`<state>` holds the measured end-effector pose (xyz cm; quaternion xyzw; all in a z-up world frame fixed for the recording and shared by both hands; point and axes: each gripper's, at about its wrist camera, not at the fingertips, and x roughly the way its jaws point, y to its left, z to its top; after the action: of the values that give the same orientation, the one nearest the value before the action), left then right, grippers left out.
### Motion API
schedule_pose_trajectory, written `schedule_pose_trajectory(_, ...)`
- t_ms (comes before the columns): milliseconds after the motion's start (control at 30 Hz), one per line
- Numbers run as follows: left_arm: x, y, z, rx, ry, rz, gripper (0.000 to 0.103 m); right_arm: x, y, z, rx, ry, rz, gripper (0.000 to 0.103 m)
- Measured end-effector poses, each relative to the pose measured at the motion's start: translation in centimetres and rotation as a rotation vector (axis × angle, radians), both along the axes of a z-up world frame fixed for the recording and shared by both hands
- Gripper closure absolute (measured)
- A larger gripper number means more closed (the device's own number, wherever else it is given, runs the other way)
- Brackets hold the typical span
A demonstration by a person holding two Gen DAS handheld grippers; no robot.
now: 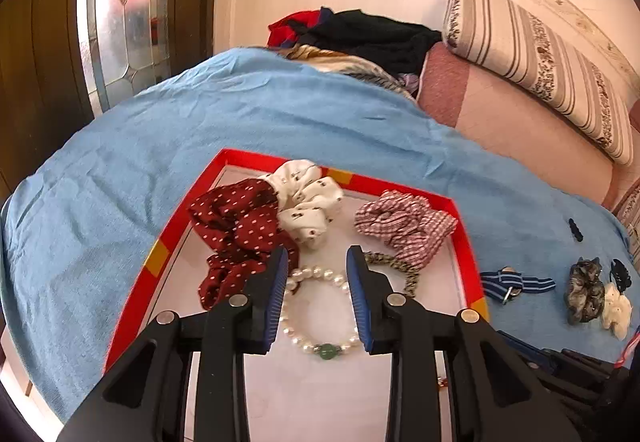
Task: Organize jewelry
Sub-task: 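Lower both bracelets into the tray and open both grippers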
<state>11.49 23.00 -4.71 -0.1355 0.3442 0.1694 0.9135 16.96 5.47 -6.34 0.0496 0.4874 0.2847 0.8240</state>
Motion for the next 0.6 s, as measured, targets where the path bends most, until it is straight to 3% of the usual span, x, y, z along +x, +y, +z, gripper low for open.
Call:
schedule_pose_trajectory(233,0.6,-2.2,0.3,0.03,-0.02,-0.055,0.072,0.2,-2.9,0.8,0.045,0.013,-0.042,0.08)
schedule_pose_trajectory(600,1.6,-7.2,0.1,0.089,-0.025,-0.159,0.071,0.9,-9.8,1.2,0.095,0.03,-0.136,0.079)
